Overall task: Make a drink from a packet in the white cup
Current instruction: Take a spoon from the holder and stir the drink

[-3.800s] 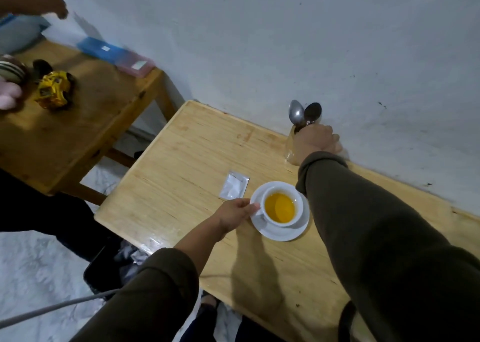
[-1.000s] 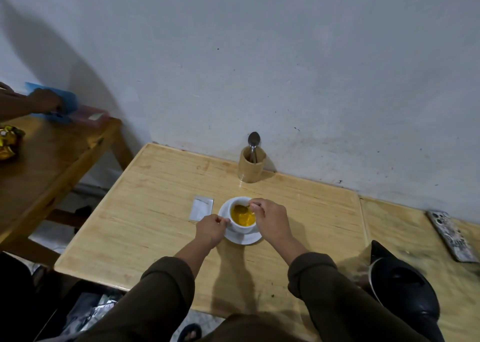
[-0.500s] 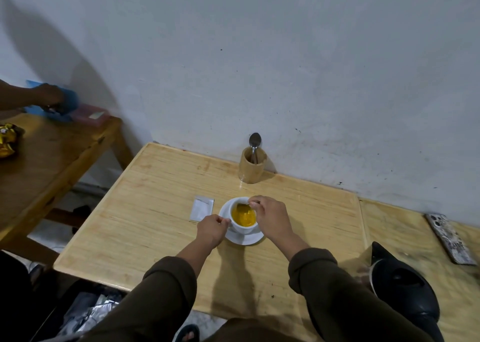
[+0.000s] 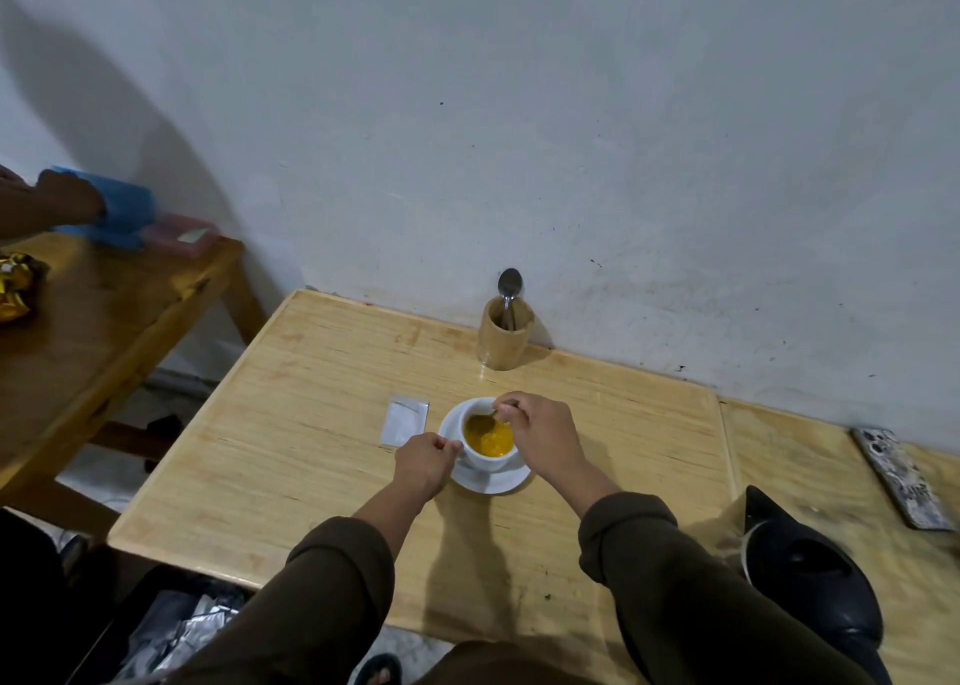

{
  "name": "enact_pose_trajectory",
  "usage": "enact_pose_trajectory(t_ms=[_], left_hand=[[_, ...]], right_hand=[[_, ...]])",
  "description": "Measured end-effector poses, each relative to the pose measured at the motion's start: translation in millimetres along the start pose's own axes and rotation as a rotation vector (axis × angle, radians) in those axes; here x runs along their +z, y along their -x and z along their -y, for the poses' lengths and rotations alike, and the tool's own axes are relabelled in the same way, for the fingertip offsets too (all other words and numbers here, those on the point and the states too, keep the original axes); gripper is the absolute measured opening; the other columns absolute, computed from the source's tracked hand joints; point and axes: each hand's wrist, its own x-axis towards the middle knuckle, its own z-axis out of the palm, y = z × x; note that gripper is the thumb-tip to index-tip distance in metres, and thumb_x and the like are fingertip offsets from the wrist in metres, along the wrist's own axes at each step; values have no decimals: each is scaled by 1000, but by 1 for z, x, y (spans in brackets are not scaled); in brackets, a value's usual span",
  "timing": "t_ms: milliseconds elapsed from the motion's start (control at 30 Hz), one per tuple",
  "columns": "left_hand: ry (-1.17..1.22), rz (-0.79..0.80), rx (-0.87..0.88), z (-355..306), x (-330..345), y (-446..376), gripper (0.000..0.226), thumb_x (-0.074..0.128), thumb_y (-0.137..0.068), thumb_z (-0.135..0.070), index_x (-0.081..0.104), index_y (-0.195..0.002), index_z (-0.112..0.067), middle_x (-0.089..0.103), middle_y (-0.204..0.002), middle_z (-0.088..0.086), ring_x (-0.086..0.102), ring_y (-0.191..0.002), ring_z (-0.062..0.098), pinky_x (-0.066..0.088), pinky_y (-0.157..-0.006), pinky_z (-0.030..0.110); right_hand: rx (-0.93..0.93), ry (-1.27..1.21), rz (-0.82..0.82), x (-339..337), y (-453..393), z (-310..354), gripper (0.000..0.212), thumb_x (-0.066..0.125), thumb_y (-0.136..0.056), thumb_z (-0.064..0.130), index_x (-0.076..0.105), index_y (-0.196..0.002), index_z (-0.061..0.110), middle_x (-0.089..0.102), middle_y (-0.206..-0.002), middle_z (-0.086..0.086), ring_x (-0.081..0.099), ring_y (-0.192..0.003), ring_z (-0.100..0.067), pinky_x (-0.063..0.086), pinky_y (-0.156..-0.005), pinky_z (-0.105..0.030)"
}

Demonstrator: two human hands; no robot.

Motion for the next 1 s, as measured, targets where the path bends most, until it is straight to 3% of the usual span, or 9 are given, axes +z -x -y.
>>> enact_pose_trajectory(t_ms=[100, 200, 333, 467, 700, 833, 1000], left_hand=[[-7, 0, 1, 0, 0, 0, 39, 47, -96, -34, 68, -108, -3, 69, -110, 17, 62, -102, 30, 37, -75, 27], [2, 5, -11, -1, 0, 1, 39, 47, -95, -34, 68, -107, -3, 69, -110, 18, 60, -93, 26, 38, -75, 27], [-15, 4, -6, -1, 0, 2, 40, 47, -96, -35, 67, -108, -2, 69, -111, 17, 62, -104, 30, 39, -76, 28], [-23, 5, -6, -2, -1, 2, 40, 47, -96, -35, 67, -109, -3, 69, -112, 17, 62, -100, 29, 43, -80, 32], [-16, -4, -10, -2, 0, 3, 41, 46, -96, -35, 66, -114, -4, 68, -114, 16, 62, -106, 30, 49, -90, 36], [-15, -9, -17, -3, 0, 2, 40, 47, -96, -35, 67, -111, -4, 69, -113, 17, 62, -106, 30, 49, -89, 35], [-20, -14, -13, -3, 1, 1, 40, 47, -96, -35, 67, -110, -4, 69, -111, 17, 62, -106, 30, 48, -86, 34]], right_hand=[[4, -64, 44, -2, 0, 2, 22, 51, -93, 16, 70, -97, 7, 72, -98, -10, 64, -92, -23, 50, -84, -33], [5, 22, 36, -4, -3, 2, 23, 47, -94, 19, 68, -94, 7, 69, -97, -11, 59, -85, -19, 44, -74, -26], [-2, 126, -37, -4, -3, 1, 27, 42, -97, 22, 68, -103, 14, 69, -103, -6, 61, -92, -20, 47, -79, -29], [-12, 61, 35, -3, 1, 0, 26, 48, -95, 23, 69, -108, 16, 71, -111, -3, 63, -102, -20, 49, -90, -32], [-11, 70, 48, -11, 0, 2, 24, 46, -96, 22, 67, -99, 12, 68, -99, -8, 58, -84, -16, 49, -79, -32], [-22, 178, -4, -10, 0, 2, 27, 43, -97, 26, 67, -108, 19, 70, -107, -3, 62, -94, -19, 51, -81, -32], [5, 87, 87, -7, 2, 2, 25, 47, -95, 26, 69, -105, 20, 72, -108, -2, 63, -99, -20, 52, -89, -36]])
